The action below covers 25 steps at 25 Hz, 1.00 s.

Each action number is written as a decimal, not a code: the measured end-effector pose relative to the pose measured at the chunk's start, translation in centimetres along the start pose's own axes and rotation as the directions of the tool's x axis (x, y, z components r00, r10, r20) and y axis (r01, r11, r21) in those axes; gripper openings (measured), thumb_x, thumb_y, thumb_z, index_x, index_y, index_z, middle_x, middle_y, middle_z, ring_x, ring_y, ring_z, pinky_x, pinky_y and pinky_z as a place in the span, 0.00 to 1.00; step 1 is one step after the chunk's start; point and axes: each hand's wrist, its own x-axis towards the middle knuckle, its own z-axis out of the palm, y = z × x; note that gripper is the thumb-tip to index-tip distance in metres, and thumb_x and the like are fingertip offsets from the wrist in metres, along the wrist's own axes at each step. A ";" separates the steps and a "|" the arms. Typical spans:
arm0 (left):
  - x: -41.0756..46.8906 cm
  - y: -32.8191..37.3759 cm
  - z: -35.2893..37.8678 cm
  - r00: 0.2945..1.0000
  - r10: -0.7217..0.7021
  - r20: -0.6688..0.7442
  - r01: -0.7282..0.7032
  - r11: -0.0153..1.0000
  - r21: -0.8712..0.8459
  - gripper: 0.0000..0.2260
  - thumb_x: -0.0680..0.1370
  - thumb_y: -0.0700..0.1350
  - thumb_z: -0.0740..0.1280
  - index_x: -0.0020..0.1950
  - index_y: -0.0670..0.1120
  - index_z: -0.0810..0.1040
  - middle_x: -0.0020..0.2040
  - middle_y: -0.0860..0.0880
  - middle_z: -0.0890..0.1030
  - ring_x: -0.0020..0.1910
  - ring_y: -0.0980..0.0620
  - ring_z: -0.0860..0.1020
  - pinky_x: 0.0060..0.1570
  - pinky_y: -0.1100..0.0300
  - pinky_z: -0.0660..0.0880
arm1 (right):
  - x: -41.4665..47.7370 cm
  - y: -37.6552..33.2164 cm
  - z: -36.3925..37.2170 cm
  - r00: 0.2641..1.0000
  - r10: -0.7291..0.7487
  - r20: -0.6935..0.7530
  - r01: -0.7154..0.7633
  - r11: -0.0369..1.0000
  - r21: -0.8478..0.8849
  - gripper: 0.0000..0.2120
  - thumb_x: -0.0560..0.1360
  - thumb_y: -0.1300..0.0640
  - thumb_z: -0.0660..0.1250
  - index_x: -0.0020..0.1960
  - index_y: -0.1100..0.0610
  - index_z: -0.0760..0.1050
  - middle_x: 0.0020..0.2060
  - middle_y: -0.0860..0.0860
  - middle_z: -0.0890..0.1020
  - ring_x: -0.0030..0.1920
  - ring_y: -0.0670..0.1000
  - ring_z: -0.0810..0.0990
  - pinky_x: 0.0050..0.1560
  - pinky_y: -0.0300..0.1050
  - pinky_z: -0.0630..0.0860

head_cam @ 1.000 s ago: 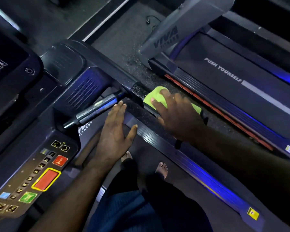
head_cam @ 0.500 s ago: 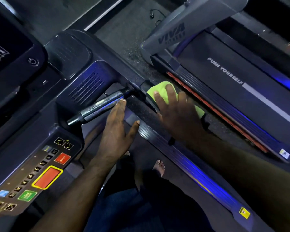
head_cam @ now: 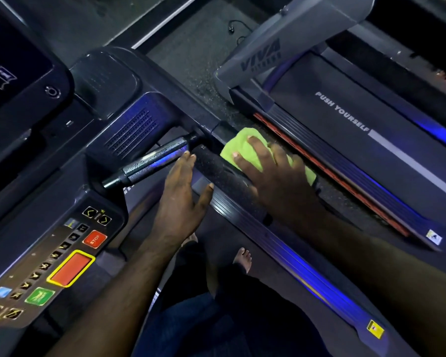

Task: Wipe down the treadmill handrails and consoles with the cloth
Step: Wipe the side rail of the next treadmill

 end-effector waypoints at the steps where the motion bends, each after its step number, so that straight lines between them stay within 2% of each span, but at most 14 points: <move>1: -0.1 0.0 0.1 1.000 -0.021 0.021 0.021 1.000 0.009 0.34 0.80 0.49 0.73 0.82 0.40 0.64 0.82 0.41 0.66 0.81 0.43 0.64 0.80 0.57 0.56 | 0.7 0.0 0.0 0.998 0.048 0.030 -0.048 0.999 0.013 0.35 0.81 0.44 0.65 0.83 0.45 0.55 0.84 0.59 0.56 0.77 0.66 0.66 0.59 0.65 0.75; 3: 0.3 0.0 0.0 0.998 -0.013 0.061 0.013 1.000 0.014 0.33 0.80 0.52 0.73 0.81 0.41 0.67 0.80 0.43 0.70 0.79 0.44 0.67 0.78 0.58 0.58 | 4.4 -1.4 0.5 0.989 0.145 0.039 -0.146 0.989 0.028 0.35 0.82 0.43 0.62 0.85 0.47 0.52 0.83 0.62 0.55 0.79 0.68 0.63 0.60 0.66 0.76; 6: 1.4 0.5 -0.3 0.998 -0.019 0.067 0.021 1.000 -0.018 0.28 0.80 0.50 0.74 0.77 0.41 0.72 0.73 0.44 0.77 0.72 0.45 0.75 0.75 0.54 0.67 | 9.5 -3.2 0.6 0.982 0.177 0.070 -0.183 0.978 0.100 0.33 0.83 0.39 0.58 0.84 0.47 0.54 0.82 0.62 0.59 0.73 0.67 0.70 0.56 0.63 0.80; 10: 2.4 1.9 -0.4 0.999 0.033 0.014 -0.032 0.999 -0.019 0.19 0.79 0.47 0.74 0.68 0.42 0.80 0.65 0.45 0.82 0.63 0.46 0.80 0.67 0.61 0.70 | 3.3 0.7 -0.3 0.958 0.250 0.139 -0.280 0.919 0.279 0.34 0.82 0.32 0.55 0.83 0.42 0.54 0.81 0.55 0.63 0.64 0.63 0.79 0.55 0.58 0.81; 11: 2.7 2.1 -0.3 0.998 0.067 0.004 -0.067 0.998 -0.012 0.18 0.80 0.47 0.74 0.67 0.42 0.80 0.65 0.45 0.82 0.64 0.46 0.79 0.68 0.63 0.68 | 0.5 1.6 -0.8 0.946 0.274 0.173 -0.315 0.901 0.300 0.34 0.82 0.32 0.54 0.83 0.43 0.53 0.80 0.55 0.64 0.62 0.64 0.81 0.54 0.58 0.82; 13: 3.6 2.3 0.2 0.992 0.123 0.010 -0.124 0.992 0.014 0.19 0.80 0.46 0.72 0.69 0.41 0.79 0.71 0.44 0.78 0.71 0.46 0.75 0.75 0.60 0.65 | -2.7 2.0 -1.2 0.924 0.321 0.206 -0.361 0.912 0.195 0.35 0.82 0.33 0.56 0.83 0.47 0.55 0.76 0.59 0.68 0.56 0.64 0.82 0.49 0.58 0.82; 15: 4.3 2.4 0.5 0.984 0.177 0.026 -0.178 0.983 0.045 0.21 0.81 0.43 0.71 0.73 0.40 0.76 0.77 0.43 0.72 0.77 0.45 0.70 0.79 0.54 0.62 | -0.7 0.8 -0.5 0.897 0.401 0.185 -0.418 0.907 0.059 0.35 0.82 0.35 0.57 0.83 0.51 0.56 0.72 0.62 0.71 0.53 0.63 0.83 0.45 0.55 0.81; 16: 4.6 2.3 0.5 0.975 0.221 0.011 -0.221 0.974 0.058 0.21 0.81 0.41 0.69 0.74 0.39 0.75 0.79 0.42 0.70 0.78 0.45 0.68 0.80 0.53 0.62 | 1.9 -0.3 0.0 0.900 0.411 0.147 -0.421 0.906 0.045 0.34 0.83 0.36 0.56 0.82 0.53 0.58 0.69 0.63 0.74 0.51 0.63 0.83 0.43 0.53 0.80; 18: 5.7 2.1 -0.2 0.950 0.301 -0.085 -0.293 0.952 0.091 0.19 0.83 0.39 0.67 0.73 0.36 0.74 0.77 0.39 0.72 0.77 0.42 0.69 0.80 0.52 0.62 | 7.1 -2.3 0.3 0.924 0.370 0.097 -0.378 0.923 0.074 0.31 0.84 0.37 0.54 0.80 0.54 0.63 0.62 0.61 0.78 0.47 0.62 0.83 0.40 0.51 0.78; 20: 6.8 2.4 -0.8 0.927 0.354 -0.127 -0.334 0.930 0.154 0.17 0.84 0.40 0.66 0.72 0.35 0.74 0.74 0.37 0.74 0.75 0.40 0.71 0.78 0.52 0.63 | 9.8 -2.1 -0.3 0.925 0.346 0.159 -0.372 0.911 0.180 0.29 0.84 0.37 0.53 0.78 0.53 0.66 0.58 0.59 0.79 0.48 0.62 0.84 0.41 0.52 0.78; 21: 7.1 2.7 -0.8 0.917 0.391 -0.076 -0.372 0.909 0.187 0.18 0.85 0.42 0.65 0.72 0.34 0.73 0.74 0.36 0.74 0.75 0.39 0.70 0.78 0.51 0.63 | 9.2 -1.3 -0.4 0.917 0.356 0.182 -0.391 0.894 0.218 0.28 0.84 0.36 0.52 0.77 0.52 0.65 0.58 0.58 0.79 0.49 0.61 0.84 0.42 0.53 0.78; 22: 7.3 3.1 -0.6 0.900 0.435 0.036 -0.432 0.873 0.227 0.21 0.86 0.46 0.64 0.75 0.35 0.71 0.76 0.36 0.71 0.77 0.38 0.68 0.79 0.48 0.62 | 7.4 -0.6 -0.4 0.909 0.383 0.163 -0.413 0.883 0.224 0.29 0.84 0.35 0.52 0.78 0.50 0.65 0.58 0.57 0.79 0.50 0.61 0.84 0.43 0.53 0.78; 24: 7.8 3.3 0.2 0.826 0.485 0.288 -0.560 0.762 0.325 0.29 0.86 0.56 0.60 0.81 0.38 0.64 0.82 0.37 0.63 0.82 0.38 0.60 0.81 0.43 0.57 | 1.3 0.7 -1.2 0.894 0.428 0.136 -0.448 0.865 0.227 0.30 0.84 0.34 0.52 0.80 0.48 0.63 0.61 0.57 0.78 0.53 0.61 0.82 0.46 0.54 0.77; 25: 7.9 3.3 0.6 0.797 0.486 0.357 -0.598 0.716 0.360 0.32 0.86 0.60 0.57 0.83 0.39 0.61 0.84 0.38 0.60 0.84 0.39 0.57 0.82 0.41 0.55 | -2.8 1.7 -1.5 0.885 0.433 0.173 -0.464 0.854 0.237 0.31 0.83 0.34 0.52 0.82 0.47 0.61 0.64 0.57 0.76 0.55 0.61 0.80 0.50 0.56 0.77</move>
